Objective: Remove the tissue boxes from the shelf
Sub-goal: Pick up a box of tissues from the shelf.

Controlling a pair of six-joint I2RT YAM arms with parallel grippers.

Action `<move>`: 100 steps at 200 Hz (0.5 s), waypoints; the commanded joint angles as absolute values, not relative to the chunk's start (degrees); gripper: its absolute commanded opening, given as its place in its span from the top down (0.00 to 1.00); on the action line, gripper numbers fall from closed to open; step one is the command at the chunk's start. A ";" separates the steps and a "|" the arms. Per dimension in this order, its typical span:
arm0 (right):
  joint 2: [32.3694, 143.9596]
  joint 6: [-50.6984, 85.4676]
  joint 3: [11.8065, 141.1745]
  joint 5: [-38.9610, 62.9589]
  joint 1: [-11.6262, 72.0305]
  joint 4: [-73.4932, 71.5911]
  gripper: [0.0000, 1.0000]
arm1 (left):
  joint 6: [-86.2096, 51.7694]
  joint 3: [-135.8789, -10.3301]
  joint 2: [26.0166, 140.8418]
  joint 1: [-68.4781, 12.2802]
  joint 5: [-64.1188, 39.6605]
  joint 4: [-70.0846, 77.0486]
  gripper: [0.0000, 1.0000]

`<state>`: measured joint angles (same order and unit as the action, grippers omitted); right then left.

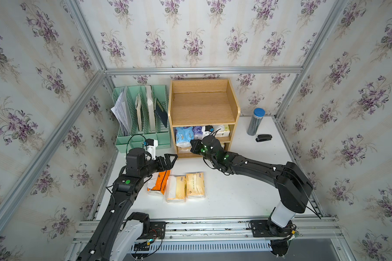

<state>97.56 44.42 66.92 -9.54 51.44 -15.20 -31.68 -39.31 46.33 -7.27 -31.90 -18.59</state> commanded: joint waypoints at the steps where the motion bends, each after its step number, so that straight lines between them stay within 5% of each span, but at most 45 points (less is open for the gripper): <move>1: 95.91 40.78 65.22 -6.83 51.52 -14.94 1.00 | -36.04 -38.17 45.88 -7.29 -34.52 -13.31 0.01; 100: 90.77 39.79 58.44 -1.16 51.59 -16.79 0.99 | -41.11 -37.39 52.32 -12.18 -32.70 -3.25 0.01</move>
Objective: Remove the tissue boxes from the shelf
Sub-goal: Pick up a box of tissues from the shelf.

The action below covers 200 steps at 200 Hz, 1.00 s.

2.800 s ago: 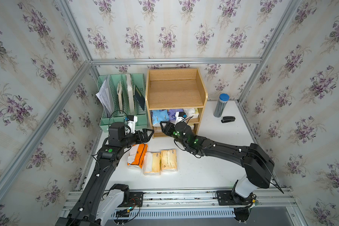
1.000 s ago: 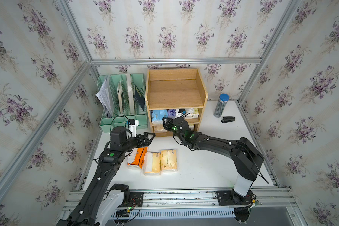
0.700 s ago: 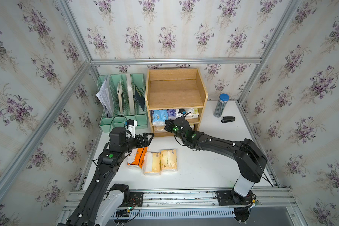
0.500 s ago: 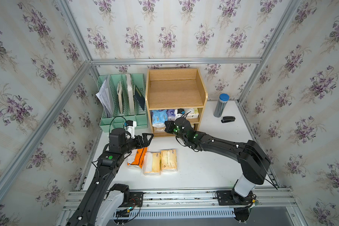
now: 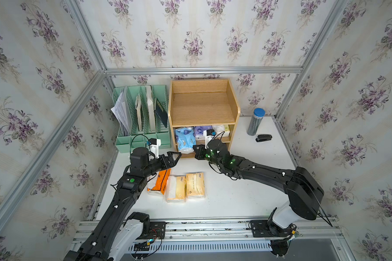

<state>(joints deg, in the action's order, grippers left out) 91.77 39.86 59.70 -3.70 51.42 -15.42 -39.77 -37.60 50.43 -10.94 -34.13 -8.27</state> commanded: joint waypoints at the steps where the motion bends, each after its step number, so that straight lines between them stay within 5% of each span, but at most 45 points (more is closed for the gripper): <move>1: 90.74 39.85 58.31 -1.15 51.59 -16.88 1.00 | -41.21 -37.37 52.39 -12.24 -32.56 -3.12 0.01; 106: 86.65 40.25 53.66 3.18 52.12 -18.12 1.00 | -43.20 -38.57 61.79 -16.33 -26.16 6.32 0.00; 122: 87.06 40.34 53.95 3.93 52.55 -18.33 1.00 | -43.17 -38.58 62.52 -16.82 -25.66 7.36 0.09; 166: 87.40 41.09 53.99 4.39 53.78 -18.89 0.99 | -43.24 -39.54 64.28 -18.15 -25.31 7.82 0.13; 200: 87.56 41.40 54.10 4.79 54.36 -19.31 1.00 | -43.34 -39.81 64.47 -18.48 -25.74 8.17 0.32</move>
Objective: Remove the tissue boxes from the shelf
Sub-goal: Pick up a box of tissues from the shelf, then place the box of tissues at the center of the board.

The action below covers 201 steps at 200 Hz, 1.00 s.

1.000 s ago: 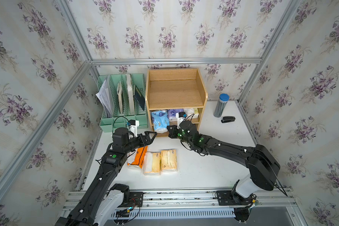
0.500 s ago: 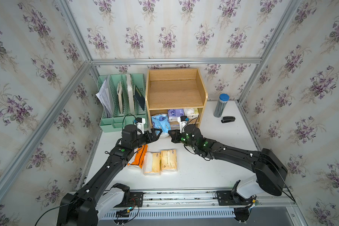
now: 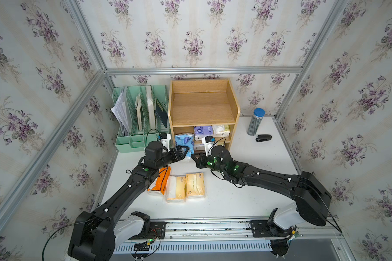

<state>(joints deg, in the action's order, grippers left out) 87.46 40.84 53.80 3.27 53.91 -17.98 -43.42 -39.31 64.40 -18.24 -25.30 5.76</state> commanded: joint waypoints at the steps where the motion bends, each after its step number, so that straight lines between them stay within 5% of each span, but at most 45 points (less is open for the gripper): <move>1: 87.60 41.40 54.17 4.77 54.38 -19.28 1.00 | -43.38 -39.81 64.45 -18.47 -25.74 8.17 0.33; 81: 87.18 39.85 54.99 4.66 54.93 -17.73 1.00 | -40.80 -41.31 60.27 -19.33 -24.08 1.10 0.86; 126: 86.25 38.53 56.76 4.95 55.08 -15.67 0.99 | -40.17 -41.04 57.52 -19.42 -22.74 -2.18 0.98; 201: 83.99 38.00 57.44 4.31 58.52 -12.82 0.97 | -41.05 -38.77 48.40 -21.93 -20.83 -9.62 0.97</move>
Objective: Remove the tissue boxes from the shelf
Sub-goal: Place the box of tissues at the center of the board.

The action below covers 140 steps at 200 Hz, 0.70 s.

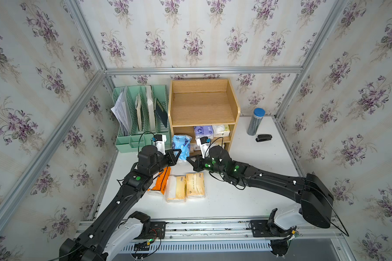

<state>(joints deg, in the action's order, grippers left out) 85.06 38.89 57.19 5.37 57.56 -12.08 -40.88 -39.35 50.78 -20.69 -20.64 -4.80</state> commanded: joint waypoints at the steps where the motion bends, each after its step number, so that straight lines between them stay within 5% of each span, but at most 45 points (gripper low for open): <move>1: 83.96 38.03 57.42 4.31 58.57 -12.78 0.96 | -41.05 -38.72 48.28 -21.95 -20.83 -9.73 0.97; 87: 77.51 38.01 51.61 0.35 63.08 -9.79 0.96 | -45.30 -32.60 32.32 -25.77 -16.28 -18.03 0.99; 140: 67.25 38.88 42.86 -3.89 63.21 -5.55 0.96 | -45.59 -34.58 40.92 -37.00 -10.95 -13.10 1.00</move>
<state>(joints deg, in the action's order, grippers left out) 70.83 39.16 44.99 4.62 63.53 -10.24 -46.02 -33.45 36.80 -32.14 -15.59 -13.58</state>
